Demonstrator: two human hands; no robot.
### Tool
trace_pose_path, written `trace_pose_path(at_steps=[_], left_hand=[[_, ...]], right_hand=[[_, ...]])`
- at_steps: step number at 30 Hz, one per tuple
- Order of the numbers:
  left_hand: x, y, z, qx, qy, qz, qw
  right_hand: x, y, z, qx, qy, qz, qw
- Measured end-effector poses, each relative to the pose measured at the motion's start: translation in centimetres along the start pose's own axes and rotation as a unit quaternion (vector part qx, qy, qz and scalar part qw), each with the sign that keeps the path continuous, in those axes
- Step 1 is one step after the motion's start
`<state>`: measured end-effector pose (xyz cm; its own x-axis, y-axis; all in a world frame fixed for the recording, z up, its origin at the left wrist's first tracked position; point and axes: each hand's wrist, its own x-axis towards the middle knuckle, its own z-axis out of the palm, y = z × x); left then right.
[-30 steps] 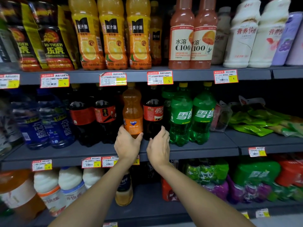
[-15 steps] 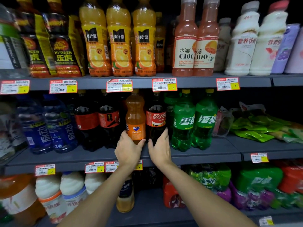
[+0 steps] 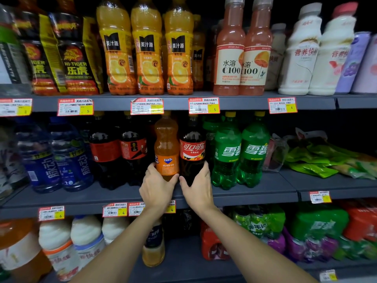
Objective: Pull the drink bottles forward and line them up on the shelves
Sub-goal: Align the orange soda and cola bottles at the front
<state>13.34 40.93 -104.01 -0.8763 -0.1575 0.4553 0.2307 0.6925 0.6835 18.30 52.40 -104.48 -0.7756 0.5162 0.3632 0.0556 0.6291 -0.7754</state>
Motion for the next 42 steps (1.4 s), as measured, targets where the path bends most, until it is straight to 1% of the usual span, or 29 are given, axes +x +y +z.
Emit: trace_pose_path(at_steps=[2,6,10,13,15,21,23,25,27,30,34,36,39,42], left_hand=[[-0.1,-0.1,0.1,0.000,-0.001,0.008,1.000],[-0.3,-0.1,0.6,0.001,-0.013,0.012,1.000],[-0.2,0.2,0.6,0.005,-0.018,-0.009,1.000],[-1.4,0.5,0.2,0.012,-0.002,-0.022,1.000],[-2.6,0.3,0.0,0.018,0.010,-0.008,1.000],[-3.5,-1.2,-1.6,0.018,0.023,0.073,0.997],[-2.9,-1.3,-1.8,-0.022,0.001,0.064,0.998],[-2.3,-1.3,-2.0,-0.085,-0.045,0.021,0.995],[-1.9,-1.4,-1.8,-0.114,-0.071,0.003,0.991],[-1.4,-1.2,-1.4,-0.104,-0.046,-0.006,0.993],[-1.8,0.3,-0.6,-0.039,-0.028,-0.023,0.999],[-2.1,-0.1,-0.5,-0.057,-0.047,-0.013,0.997],[-1.5,-2.0,-1.1,-0.110,-0.102,0.006,0.989],[-0.6,-2.9,-1.6,-0.117,-0.135,0.020,0.984]], right_hand=[[0.2,0.0,0.0,-0.004,-0.005,0.001,1.000],[-0.2,0.5,-0.3,-0.021,0.014,-0.003,1.000],[-0.4,0.6,-0.5,-0.023,0.014,-0.013,1.000],[-0.5,0.7,-0.6,-0.024,0.010,-0.018,1.000],[-0.5,0.6,-0.7,-0.024,0.008,-0.019,0.999],[-0.8,0.4,-0.8,-0.020,0.017,-0.027,0.999],[-0.8,0.3,-0.9,-0.016,0.016,-0.025,0.999],[-0.8,0.3,-0.9,-0.018,0.013,-0.025,0.999],[-0.7,0.3,-1.0,-0.019,0.011,-0.024,0.999],[-0.8,0.3,-0.9,-0.021,0.010,-0.021,1.000],[-0.8,0.2,-0.8,-0.019,0.006,-0.019,1.000],[-0.8,0.3,-1.0,-0.017,-0.001,-0.021,1.000],[-0.5,0.7,-1.5,-0.004,-0.015,-0.022,1.000],[-0.1,0.8,-1.7,0.011,-0.035,-0.007,0.999]])
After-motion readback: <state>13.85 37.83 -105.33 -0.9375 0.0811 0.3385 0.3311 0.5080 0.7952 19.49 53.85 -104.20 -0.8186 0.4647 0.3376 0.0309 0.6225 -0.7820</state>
